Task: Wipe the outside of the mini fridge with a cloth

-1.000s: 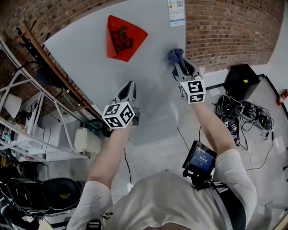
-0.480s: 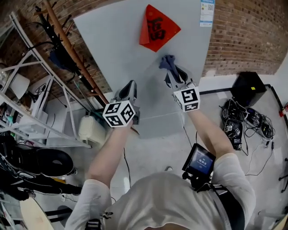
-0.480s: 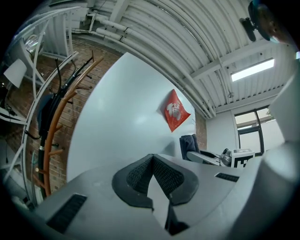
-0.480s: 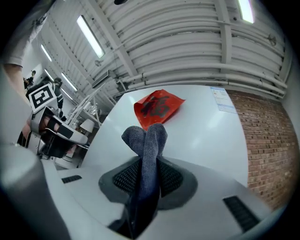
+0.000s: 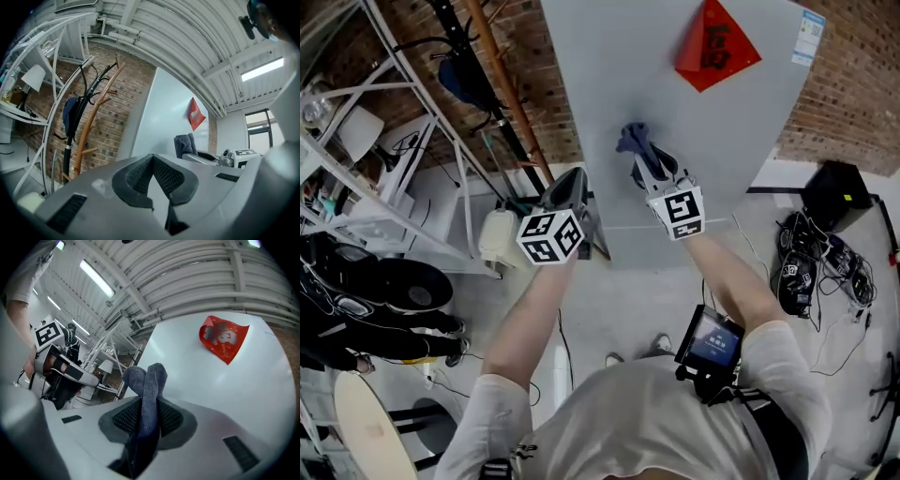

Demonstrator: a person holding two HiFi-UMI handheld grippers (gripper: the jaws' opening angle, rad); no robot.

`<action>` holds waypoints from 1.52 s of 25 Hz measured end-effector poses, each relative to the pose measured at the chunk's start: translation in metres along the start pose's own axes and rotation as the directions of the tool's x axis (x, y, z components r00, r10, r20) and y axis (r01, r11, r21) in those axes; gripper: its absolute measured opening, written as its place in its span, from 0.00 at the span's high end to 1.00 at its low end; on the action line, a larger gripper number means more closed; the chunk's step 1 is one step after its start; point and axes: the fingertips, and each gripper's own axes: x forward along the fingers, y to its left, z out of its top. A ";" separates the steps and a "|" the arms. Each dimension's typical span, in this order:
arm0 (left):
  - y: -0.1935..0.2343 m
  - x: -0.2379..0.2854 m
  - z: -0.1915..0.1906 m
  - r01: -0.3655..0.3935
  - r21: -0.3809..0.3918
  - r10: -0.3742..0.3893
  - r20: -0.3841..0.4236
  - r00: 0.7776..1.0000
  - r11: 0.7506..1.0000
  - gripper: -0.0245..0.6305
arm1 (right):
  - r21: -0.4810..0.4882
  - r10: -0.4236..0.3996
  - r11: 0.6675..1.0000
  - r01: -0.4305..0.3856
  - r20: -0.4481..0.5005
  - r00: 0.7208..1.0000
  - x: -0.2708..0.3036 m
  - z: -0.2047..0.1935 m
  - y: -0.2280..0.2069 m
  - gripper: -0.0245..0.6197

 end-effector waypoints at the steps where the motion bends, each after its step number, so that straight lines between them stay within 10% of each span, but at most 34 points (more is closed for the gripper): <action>1: 0.008 -0.005 -0.001 -0.004 -0.003 0.004 -0.001 1.000 1.000 0.96 | 0.000 0.010 1.000 -0.010 -0.004 1.000 0.006 -0.001 0.012 0.83; 16: 0.069 -0.031 -0.038 -0.041 -0.028 0.039 -0.055 0.998 0.999 0.96 | 0.013 0.068 0.998 -0.067 -0.050 0.996 0.061 -0.050 0.100 0.83; 38: 0.010 0.018 -0.067 -0.013 0.018 0.015 -0.116 0.993 1.000 0.96 | 0.011 0.022 1.000 -0.022 -0.058 0.998 0.019 -0.089 0.028 0.83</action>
